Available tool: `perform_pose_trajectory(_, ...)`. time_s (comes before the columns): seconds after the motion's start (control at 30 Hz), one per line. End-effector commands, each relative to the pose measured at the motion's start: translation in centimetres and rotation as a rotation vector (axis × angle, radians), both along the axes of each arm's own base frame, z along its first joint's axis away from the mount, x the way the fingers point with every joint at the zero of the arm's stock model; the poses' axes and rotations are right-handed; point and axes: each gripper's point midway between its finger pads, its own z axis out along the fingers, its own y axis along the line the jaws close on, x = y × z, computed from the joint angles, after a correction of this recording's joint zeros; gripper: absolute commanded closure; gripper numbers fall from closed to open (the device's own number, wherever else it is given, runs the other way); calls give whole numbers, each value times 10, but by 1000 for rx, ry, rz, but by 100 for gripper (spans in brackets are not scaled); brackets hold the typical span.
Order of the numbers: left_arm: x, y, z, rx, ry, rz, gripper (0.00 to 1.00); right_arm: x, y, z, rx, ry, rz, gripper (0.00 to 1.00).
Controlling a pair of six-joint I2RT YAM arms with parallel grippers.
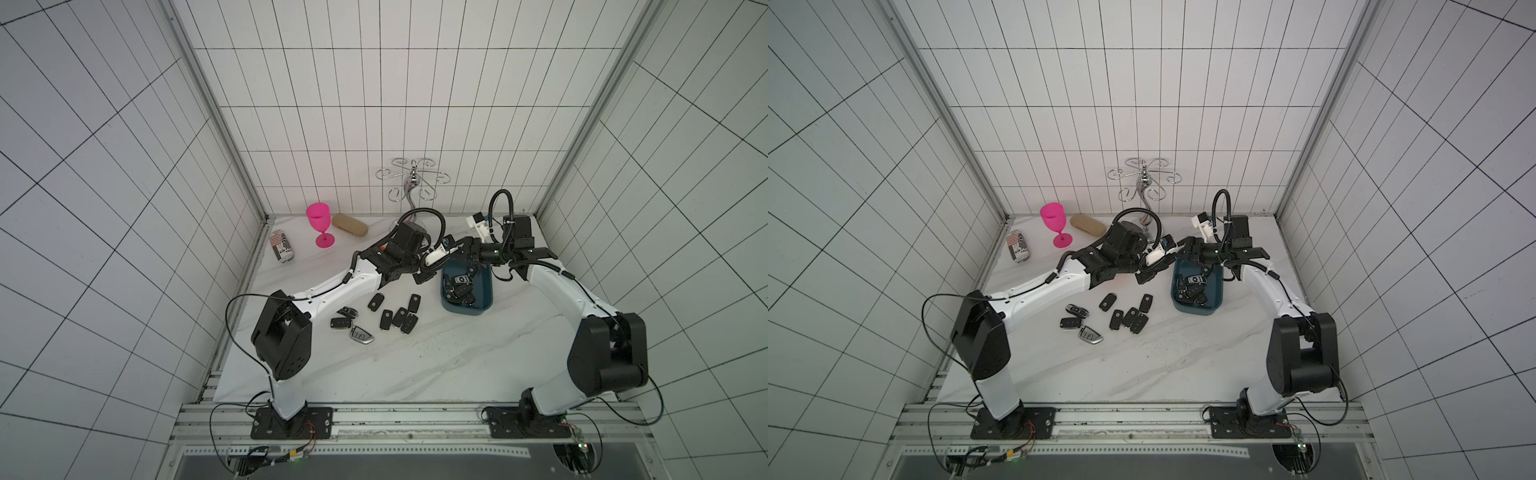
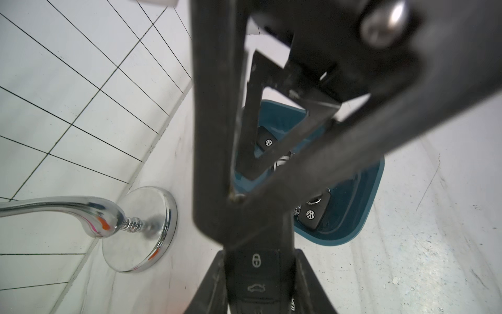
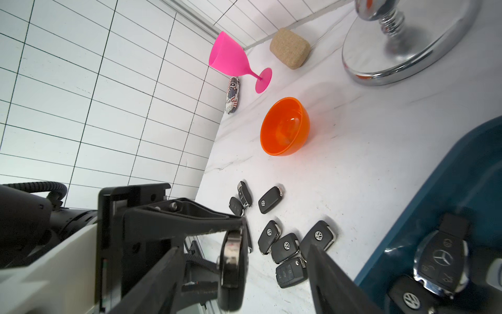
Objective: Place the car key into the storage box
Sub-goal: Place the car key in the storage box.
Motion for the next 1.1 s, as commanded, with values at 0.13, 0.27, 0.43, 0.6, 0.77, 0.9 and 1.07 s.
perform_pose_trajectory(0.13,3,-19,14,-26,-30,-18,74,-8,18,-11,13,19,62,36)
perform_pose_trajectory(0.27,4,-19,10,-22,-27,-15,74,-9,18,-11,12,16,66,49)
perform_pose_trajectory(0.43,10,-19,7,-15,-45,11,73,-14,21,-10,11,3,81,67)
perform_pose_trajectory(0.6,21,-19,7,-21,-53,53,72,-17,22,-11,-6,-6,73,100)
perform_pose_trajectory(0.77,25,-21,9,-33,-43,68,60,-18,19,-9,-30,-33,65,100)
perform_pose_trajectory(0.9,27,-23,15,-48,-24,94,29,-4,4,-4,-57,-53,7,100)
perform_pose_trajectory(1.07,30,-19,19,-43,-28,121,10,17,-28,-6,-115,-66,-103,100)
